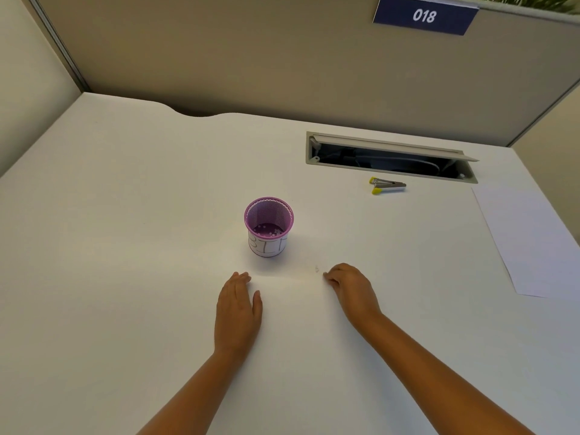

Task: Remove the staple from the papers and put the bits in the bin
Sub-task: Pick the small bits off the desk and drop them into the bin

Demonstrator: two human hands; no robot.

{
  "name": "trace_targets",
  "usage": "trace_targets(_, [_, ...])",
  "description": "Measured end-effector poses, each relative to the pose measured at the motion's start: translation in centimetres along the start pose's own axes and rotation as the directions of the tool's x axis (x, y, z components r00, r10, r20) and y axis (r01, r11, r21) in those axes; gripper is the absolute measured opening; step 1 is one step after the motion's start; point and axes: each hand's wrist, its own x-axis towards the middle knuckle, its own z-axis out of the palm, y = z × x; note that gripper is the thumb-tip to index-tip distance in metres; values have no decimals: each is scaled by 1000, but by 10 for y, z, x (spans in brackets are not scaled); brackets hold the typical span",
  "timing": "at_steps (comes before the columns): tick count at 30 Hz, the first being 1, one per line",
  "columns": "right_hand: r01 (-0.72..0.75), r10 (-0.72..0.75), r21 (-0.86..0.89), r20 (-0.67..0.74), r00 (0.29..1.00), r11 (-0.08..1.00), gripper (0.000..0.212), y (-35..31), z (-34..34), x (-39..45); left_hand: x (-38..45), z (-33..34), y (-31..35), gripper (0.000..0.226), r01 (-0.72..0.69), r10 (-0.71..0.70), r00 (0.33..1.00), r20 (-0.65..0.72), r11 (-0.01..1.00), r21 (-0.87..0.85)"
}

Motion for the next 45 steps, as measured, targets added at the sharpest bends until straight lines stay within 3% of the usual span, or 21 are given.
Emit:
trace_targets(4, [23, -25, -55, -35, 999, 998, 20, -3, -5, 5, -1, 0, -1, 57, 0, -1, 1000, -7, 1000, -6])
trace_targets(14, [6, 10, -277, 55, 998, 961, 22, -6, 7, 14, 0, -1, 1, 56, 7, -7, 1000, 2, 1000, -5])
trace_targets(19, [-200, 200, 37, 5, 980, 979, 20, -8, -5, 23, -1, 0, 1, 56, -2, 2, 1000, 8, 1000, 9])
trace_targets(21, [-292, 293, 216, 29, 956, 932, 20, -12, -14, 30, 0, 0, 0, 56, -5, 5, 1000, 3, 1000, 13])
trace_targets(23, [-385, 388, 428, 84, 918, 818, 21, -19, -23, 38, 0, 0, 0, 56, -1, 1, 1000, 5, 1000, 7])
trace_targets(26, [-354, 367, 641, 120, 923, 681, 24, -45, -42, 54, 0, 0, 0, 54, -11, 11, 1000, -6, 1000, 14])
trace_targets(29, [-262, 260, 678, 108, 959, 686, 25, -81, -60, 69, -1, 0, 1, 52, -19, 19, 1000, -7, 1000, 20])
trace_targets(33, [-170, 149, 547, 83, 985, 820, 23, -121, -66, 85, -1, 0, 0, 48, -15, 15, 1000, -14, 1000, 21])
trace_targets(37, [-44, 20, 243, 99, 995, 969, 19, -138, -59, 93, -1, -1, 0, 49, -31, 31, 999, -28, 999, 22])
trace_targets(45, [17, -20, 39, 89, 996, 999, 25, -149, -44, 103, 0, 3, -2, 38, -14, 14, 999, -34, 1000, 5])
